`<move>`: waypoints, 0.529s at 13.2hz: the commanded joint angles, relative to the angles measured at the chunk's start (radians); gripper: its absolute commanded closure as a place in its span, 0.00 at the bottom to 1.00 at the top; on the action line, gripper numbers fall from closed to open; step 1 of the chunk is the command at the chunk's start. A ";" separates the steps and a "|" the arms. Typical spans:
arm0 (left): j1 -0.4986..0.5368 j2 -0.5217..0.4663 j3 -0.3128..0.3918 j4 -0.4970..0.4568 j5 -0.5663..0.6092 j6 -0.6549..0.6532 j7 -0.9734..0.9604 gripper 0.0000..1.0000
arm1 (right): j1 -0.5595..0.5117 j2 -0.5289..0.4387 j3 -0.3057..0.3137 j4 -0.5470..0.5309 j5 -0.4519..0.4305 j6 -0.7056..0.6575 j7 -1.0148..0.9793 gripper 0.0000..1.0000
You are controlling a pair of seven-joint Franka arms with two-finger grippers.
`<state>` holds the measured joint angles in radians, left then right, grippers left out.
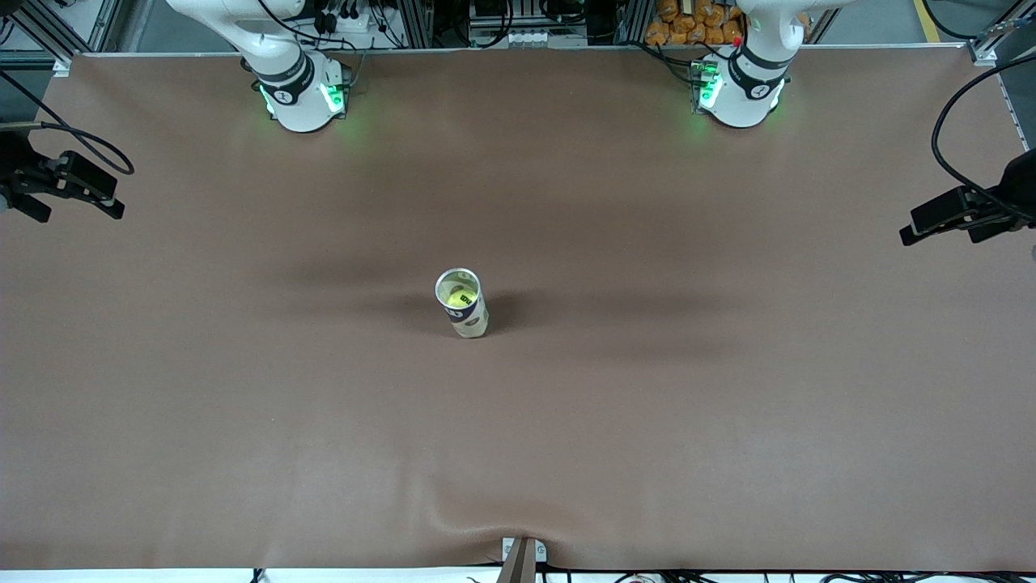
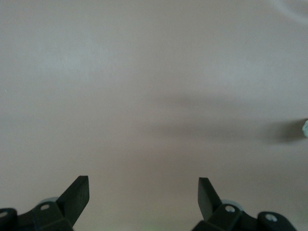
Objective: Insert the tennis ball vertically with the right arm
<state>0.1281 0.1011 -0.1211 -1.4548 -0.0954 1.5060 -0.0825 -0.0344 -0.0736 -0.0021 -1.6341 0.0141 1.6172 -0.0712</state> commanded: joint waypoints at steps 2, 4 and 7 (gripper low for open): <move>-0.001 -0.138 -0.015 -0.246 0.021 0.123 -0.003 0.00 | -0.016 -0.018 0.010 -0.009 0.013 -0.005 -0.010 0.00; -0.002 -0.182 -0.040 -0.309 0.036 0.164 -0.003 0.00 | -0.016 -0.018 0.010 -0.009 0.013 -0.005 -0.010 0.00; 0.001 -0.193 -0.077 -0.300 0.059 0.160 0.000 0.00 | -0.016 -0.018 0.010 -0.009 0.013 -0.005 -0.010 0.00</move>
<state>0.1235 -0.0483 -0.1852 -1.7237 -0.0612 1.6486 -0.0833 -0.0344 -0.0736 -0.0020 -1.6341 0.0141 1.6172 -0.0712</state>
